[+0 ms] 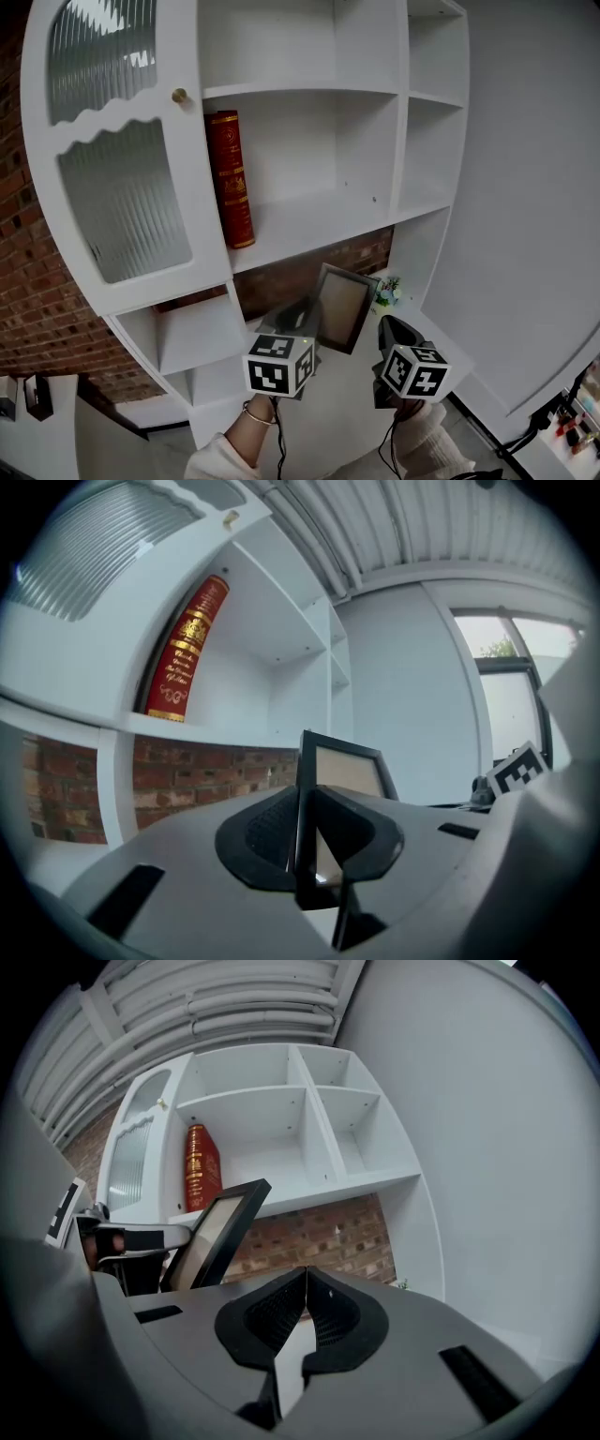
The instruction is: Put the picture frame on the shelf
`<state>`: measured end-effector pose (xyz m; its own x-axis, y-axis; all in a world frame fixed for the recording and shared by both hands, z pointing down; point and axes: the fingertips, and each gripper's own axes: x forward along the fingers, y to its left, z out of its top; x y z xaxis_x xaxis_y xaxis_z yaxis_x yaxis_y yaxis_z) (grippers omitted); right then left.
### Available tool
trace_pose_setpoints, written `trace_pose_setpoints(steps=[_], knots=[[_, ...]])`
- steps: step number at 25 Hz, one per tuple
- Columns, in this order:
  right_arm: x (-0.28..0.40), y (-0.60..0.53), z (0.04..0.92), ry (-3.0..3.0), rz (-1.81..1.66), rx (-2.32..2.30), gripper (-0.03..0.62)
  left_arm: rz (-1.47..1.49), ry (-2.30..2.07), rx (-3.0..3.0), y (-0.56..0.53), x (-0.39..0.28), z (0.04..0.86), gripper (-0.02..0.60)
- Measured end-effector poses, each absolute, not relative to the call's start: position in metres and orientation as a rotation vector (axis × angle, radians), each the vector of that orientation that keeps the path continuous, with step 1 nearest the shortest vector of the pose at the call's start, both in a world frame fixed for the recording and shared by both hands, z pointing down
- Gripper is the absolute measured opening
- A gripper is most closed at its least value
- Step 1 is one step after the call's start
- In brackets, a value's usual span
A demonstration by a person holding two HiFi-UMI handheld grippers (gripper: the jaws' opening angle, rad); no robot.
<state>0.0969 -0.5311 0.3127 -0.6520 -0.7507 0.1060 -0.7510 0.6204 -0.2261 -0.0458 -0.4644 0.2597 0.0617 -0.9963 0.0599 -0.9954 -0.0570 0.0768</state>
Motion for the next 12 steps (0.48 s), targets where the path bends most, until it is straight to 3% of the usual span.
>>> trace_pose_setpoints(steps=[12], knots=[[0.058, -0.578, 0.258, -2.916, 0.372, 1.161, 0.025, -0.023, -2.295, 2.096, -0.517, -0.084, 0.172, 0.064]])
